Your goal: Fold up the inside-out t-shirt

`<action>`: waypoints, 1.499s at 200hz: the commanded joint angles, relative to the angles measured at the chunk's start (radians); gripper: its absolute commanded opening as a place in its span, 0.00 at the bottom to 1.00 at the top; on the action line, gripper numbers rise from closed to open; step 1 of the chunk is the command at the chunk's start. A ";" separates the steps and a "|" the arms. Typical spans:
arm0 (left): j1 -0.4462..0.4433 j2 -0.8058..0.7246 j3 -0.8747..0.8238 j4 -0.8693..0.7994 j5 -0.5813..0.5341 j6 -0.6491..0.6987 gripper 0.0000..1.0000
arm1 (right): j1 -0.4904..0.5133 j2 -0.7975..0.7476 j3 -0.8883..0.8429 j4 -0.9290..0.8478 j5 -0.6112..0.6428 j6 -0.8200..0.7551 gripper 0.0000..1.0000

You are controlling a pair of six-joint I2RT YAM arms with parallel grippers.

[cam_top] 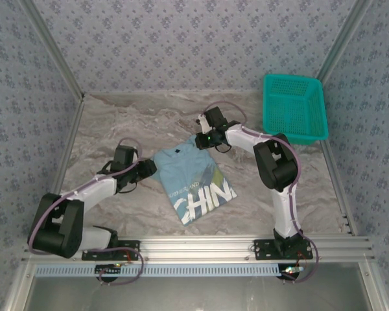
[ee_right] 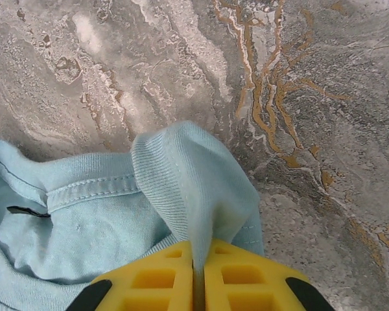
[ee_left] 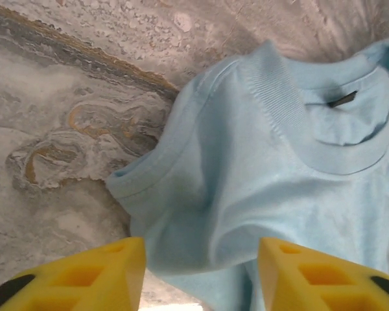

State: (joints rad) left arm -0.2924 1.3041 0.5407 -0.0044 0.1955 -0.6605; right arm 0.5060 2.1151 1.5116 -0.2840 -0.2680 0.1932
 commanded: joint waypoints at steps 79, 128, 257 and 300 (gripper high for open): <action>-0.024 0.247 0.139 0.053 0.071 -0.011 0.49 | -0.014 -0.027 0.006 -0.052 0.012 -0.011 0.16; -0.021 0.383 0.246 0.063 0.172 0.046 0.18 | -0.043 -0.029 -0.014 -0.155 0.051 -0.043 0.16; 0.017 0.461 0.479 -0.075 0.213 0.207 0.42 | -0.112 -0.352 -0.265 -0.117 0.099 0.058 0.43; 0.005 0.413 0.458 -0.104 0.190 0.220 0.70 | -0.121 -0.265 -0.203 -0.088 0.094 0.024 0.68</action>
State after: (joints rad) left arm -0.2741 1.7493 0.9905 -0.0574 0.4026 -0.4667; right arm 0.3805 1.7924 1.2610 -0.3851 -0.1795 0.2428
